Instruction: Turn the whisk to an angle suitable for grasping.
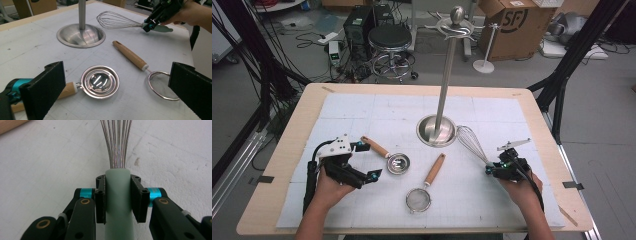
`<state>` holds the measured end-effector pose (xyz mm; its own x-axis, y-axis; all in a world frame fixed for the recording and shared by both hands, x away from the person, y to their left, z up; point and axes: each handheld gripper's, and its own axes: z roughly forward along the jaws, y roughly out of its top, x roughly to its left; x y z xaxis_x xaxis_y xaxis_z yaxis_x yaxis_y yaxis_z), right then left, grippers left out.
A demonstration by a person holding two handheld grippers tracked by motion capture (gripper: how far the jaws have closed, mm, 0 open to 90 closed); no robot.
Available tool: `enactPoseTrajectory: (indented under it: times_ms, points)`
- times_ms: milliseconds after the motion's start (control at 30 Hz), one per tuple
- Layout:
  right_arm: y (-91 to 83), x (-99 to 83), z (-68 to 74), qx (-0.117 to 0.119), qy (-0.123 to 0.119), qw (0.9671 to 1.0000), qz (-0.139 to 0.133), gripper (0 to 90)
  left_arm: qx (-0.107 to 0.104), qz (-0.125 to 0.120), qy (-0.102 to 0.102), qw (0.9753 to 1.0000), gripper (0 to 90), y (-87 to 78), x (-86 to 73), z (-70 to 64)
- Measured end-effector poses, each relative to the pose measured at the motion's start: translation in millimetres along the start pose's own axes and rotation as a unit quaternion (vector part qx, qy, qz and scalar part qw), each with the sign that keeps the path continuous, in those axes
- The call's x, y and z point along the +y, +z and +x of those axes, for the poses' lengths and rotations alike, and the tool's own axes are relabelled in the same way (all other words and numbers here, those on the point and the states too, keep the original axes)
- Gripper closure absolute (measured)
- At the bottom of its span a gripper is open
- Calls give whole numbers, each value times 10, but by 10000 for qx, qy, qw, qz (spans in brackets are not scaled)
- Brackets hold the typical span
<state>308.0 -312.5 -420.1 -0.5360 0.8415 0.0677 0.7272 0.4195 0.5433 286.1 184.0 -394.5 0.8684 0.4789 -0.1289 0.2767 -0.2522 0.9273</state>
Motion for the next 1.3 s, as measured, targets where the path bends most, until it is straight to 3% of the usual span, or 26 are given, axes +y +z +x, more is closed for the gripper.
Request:
enactPoseTrajectory:
  times_ms: [167, 400, 633, 800, 867, 1000, 1133, 1300]
  points:
    - [-32, -6, 27, 13, -154, 9998, 99, 695, 14, -3, -13, 10000, 17, 7, 1, -8]
    - [-183, 8, 73, 90, -266, 9994, -226, 694, 15, 8, -15, 10000, 17, 9, -1, -3]
    - [-348, 102, 268, 324, -665, 9961, -477, 694, 9, 14, 8, 10000, 17, 9, 4, -5]
    - [-314, 215, 485, 615, -1052, 9912, -523, 694, 15, -30, 12, 10000, 16, -4, 19, -13]
    - [-262, 285, 620, 752, -1286, 9876, -503, 694, 20, -39, 17, 10000, 16, -8, 20, -12]
    - [-213, 341, 710, 842, -1405, 9854, -462, 693, 13, -41, 22, 10000, 16, -18, 20, -12]
    - [-152, 370, 728, 890, -1502, 9838, -408, 693, 23, -43, 10, 10000, 17, -30, 13, -6]
    - [-129, 342, 679, 991, -1452, 9837, -376, 693, 34, -54, 6, 10000, 16, -41, 9, 0]
